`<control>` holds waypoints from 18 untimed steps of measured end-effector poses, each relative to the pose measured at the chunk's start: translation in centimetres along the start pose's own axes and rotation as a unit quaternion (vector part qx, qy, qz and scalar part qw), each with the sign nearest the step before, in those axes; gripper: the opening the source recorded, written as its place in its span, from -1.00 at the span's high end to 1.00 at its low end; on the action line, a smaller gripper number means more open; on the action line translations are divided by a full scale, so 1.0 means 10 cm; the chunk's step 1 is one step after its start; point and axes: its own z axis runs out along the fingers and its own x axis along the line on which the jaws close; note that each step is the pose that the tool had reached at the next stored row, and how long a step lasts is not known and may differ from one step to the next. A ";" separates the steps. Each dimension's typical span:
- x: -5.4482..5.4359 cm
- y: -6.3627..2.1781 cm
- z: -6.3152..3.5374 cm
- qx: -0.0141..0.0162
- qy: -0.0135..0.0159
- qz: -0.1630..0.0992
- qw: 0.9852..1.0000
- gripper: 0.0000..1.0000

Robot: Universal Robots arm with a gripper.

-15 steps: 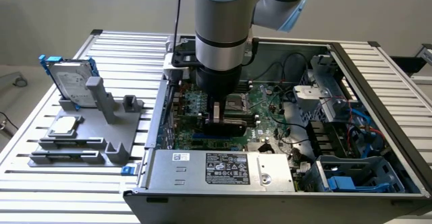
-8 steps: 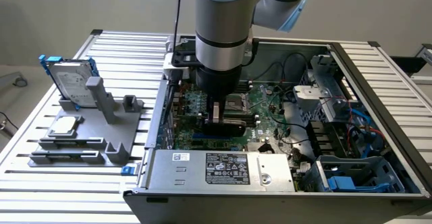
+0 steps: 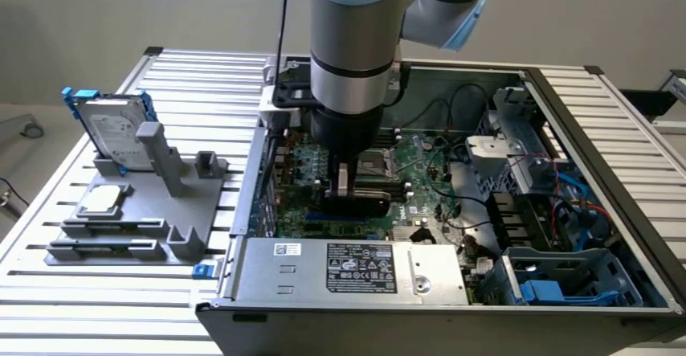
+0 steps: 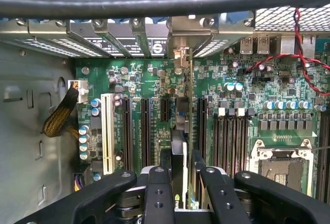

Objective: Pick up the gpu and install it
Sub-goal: 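Insert the gpu into the slot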

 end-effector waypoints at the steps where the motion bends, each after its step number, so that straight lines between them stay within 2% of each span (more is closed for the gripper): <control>1: 0.00 0.000 0.004 0.000 0.000 0.000 1.000 0.47; 7: 0.00 0.000 0.011 -0.001 0.000 -0.001 1.000 0.47; 18: 0.00 0.000 0.012 -0.006 0.000 -0.001 1.000 0.47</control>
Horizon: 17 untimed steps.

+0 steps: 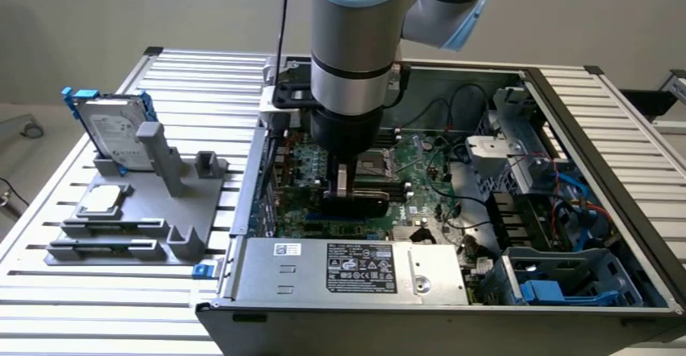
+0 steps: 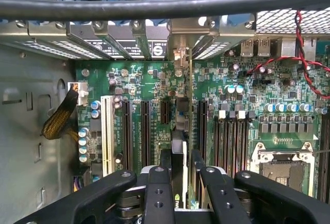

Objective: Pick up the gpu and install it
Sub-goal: 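Insert the gpu into the slot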

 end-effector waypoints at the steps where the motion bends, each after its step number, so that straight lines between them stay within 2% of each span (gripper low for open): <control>1: 0.00 0.000 0.000 0.000 0.000 0.000 1.000 0.47; 8: 0.00 0.001 -0.013 -0.001 0.000 -0.001 1.000 0.47; 17: 0.00 0.001 -0.011 -0.001 -0.003 -0.003 1.000 0.47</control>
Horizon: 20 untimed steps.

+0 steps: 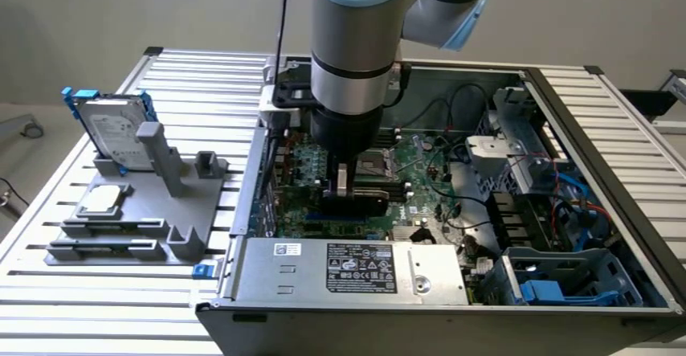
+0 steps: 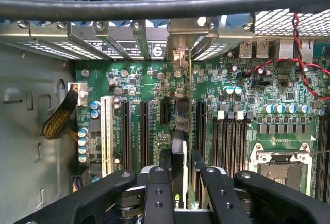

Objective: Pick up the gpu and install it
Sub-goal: 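Insert the gpu into the slot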

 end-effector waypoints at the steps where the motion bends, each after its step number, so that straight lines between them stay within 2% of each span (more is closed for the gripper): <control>1: 0.00 0.000 0.004 0.000 0.000 0.000 1.000 0.47; 9: 0.00 -0.001 0.024 0.000 -0.002 -0.003 1.000 0.47; 16: 0.00 -0.002 0.054 -0.002 -0.003 -0.003 1.000 0.47; 20: 0.00 -0.003 0.059 -0.003 -0.004 -0.004 1.000 0.47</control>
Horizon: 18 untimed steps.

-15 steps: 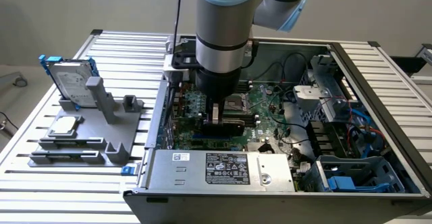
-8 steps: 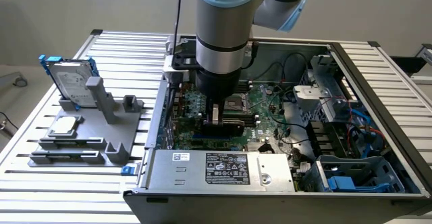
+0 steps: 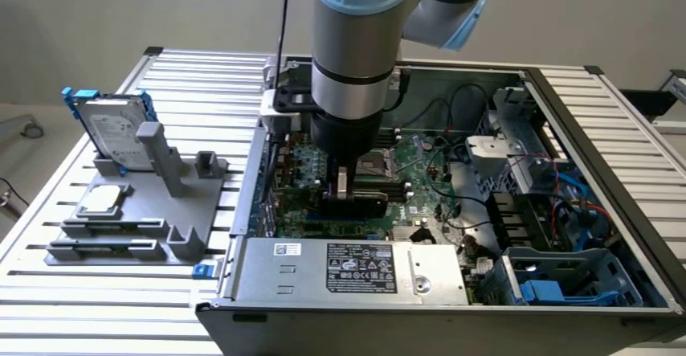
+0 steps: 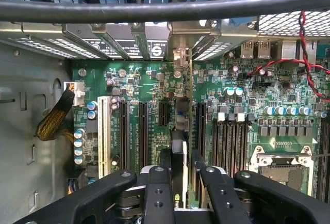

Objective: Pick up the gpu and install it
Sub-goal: 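Insert the gpu into the slot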

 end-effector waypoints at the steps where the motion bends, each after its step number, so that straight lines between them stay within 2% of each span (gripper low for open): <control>1: 0.00 -0.001 0.001 0.000 0.000 0.000 1.000 0.47; 4: 0.00 0.000 0.007 0.000 -0.002 0.000 1.000 0.45; 5: 0.00 -0.001 0.002 0.000 -0.002 0.000 1.000 0.45; 6: 0.00 -0.001 -0.010 0.000 -0.002 0.000 1.000 0.35; 7: 0.00 -0.001 -0.030 0.000 -0.002 0.000 1.000 0.35; 8: 0.00 0.000 -0.061 -0.001 -0.002 0.000 1.000 0.19; 11: -0.01 0.002 -0.178 -0.001 -0.002 0.000 1.000 0.19; 15: -0.01 -0.014 -0.240 -0.001 -0.002 0.000 1.000 0.19; 18: -0.02 -0.024 -0.341 -0.001 -0.002 0.000 1.000 0.25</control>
